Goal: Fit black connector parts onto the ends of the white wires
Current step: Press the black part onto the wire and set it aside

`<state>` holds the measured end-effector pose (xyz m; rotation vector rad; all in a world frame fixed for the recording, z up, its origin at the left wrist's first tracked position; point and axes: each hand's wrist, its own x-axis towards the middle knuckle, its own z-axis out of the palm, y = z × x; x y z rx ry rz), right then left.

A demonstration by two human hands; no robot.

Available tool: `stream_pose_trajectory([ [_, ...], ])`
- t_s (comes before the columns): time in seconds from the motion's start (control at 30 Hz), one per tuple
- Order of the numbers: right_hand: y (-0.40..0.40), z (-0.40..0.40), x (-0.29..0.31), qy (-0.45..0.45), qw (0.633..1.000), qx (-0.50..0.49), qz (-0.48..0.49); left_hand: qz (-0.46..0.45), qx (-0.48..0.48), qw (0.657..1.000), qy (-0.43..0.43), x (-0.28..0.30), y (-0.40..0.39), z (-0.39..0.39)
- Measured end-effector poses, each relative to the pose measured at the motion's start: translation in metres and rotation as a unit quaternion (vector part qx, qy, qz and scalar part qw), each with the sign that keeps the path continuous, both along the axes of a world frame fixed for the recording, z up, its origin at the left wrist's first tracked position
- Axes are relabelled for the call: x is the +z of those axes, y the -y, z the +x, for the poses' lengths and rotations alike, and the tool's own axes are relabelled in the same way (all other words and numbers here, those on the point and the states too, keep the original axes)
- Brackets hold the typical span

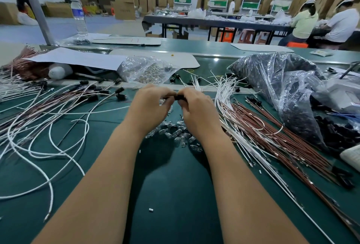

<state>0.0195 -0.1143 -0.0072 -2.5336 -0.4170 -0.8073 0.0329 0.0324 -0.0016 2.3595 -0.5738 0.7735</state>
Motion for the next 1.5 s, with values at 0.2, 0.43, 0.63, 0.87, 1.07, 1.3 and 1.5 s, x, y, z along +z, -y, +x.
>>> stream_pose_trajectory([
  [0.2, 0.003, 0.001, -0.002, 0.003, 0.999, -0.03, -0.034, 0.029, 0.081, 0.996, -0.037, -0.003, -0.009, 0.004],
  [0.43, 0.0, 0.002, -0.001, -0.054, 0.996, 0.046, 0.051, -0.023, 0.002, 0.997, -0.074, -0.005, -0.001, 0.001],
  [0.63, 0.007, 0.002, 0.0, -0.047, 0.987, 0.005, 0.154, -0.129, -0.01, 0.984, -0.124, -0.009, -0.007, 0.003],
  [0.87, 0.013, 0.003, 0.004, -0.021, 0.987, -0.062, 0.147, -0.104, 0.028, 0.985, -0.137, -0.013, -0.011, 0.004],
  [1.07, 0.009, 0.002, 0.002, -0.021, 0.991, -0.092, 0.097, -0.142, -0.002, 0.982, -0.124, -0.007, -0.011, 0.0],
  [1.3, 0.003, 0.001, 0.001, 0.0, 0.994, -0.04, 0.105, -0.161, -0.014, 0.98, -0.117, -0.006, -0.009, 0.0],
  [1.5, 0.003, -0.002, 0.006, -0.029, 0.973, 0.022, 0.228, -0.163, -0.009, 0.98, -0.111, -0.007, -0.009, 0.001],
])
